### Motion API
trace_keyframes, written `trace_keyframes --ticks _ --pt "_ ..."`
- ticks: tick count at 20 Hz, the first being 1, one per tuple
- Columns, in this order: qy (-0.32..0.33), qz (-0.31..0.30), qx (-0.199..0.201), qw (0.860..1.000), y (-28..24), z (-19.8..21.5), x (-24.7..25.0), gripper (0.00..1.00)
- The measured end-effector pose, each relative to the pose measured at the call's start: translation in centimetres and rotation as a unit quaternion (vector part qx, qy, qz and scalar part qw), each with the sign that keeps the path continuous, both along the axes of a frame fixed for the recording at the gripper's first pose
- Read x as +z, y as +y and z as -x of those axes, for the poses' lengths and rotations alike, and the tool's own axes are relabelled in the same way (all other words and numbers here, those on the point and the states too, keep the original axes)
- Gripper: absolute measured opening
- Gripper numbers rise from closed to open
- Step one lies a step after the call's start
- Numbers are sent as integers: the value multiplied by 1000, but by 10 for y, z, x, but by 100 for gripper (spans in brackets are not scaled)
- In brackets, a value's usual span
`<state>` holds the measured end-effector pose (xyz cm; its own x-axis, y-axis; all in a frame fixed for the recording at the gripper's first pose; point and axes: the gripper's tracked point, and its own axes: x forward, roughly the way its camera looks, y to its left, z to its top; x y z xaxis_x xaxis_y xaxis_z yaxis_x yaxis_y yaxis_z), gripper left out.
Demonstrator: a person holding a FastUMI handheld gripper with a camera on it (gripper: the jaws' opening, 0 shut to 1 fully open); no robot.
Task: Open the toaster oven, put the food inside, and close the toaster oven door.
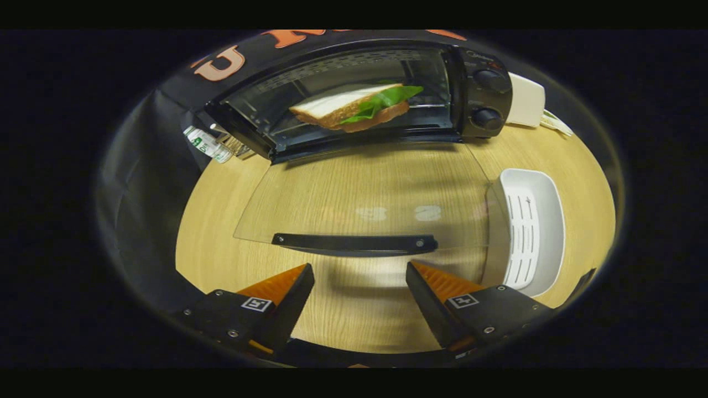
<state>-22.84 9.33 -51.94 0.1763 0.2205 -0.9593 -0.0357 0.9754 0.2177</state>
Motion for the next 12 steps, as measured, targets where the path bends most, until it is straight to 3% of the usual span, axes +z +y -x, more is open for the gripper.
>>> trace_keyframes --ticks 8,12 --pt "13 -3 -6 1000 3 -7 0 99" --pt "-12 -4 0 1000 5 -16 23 99"
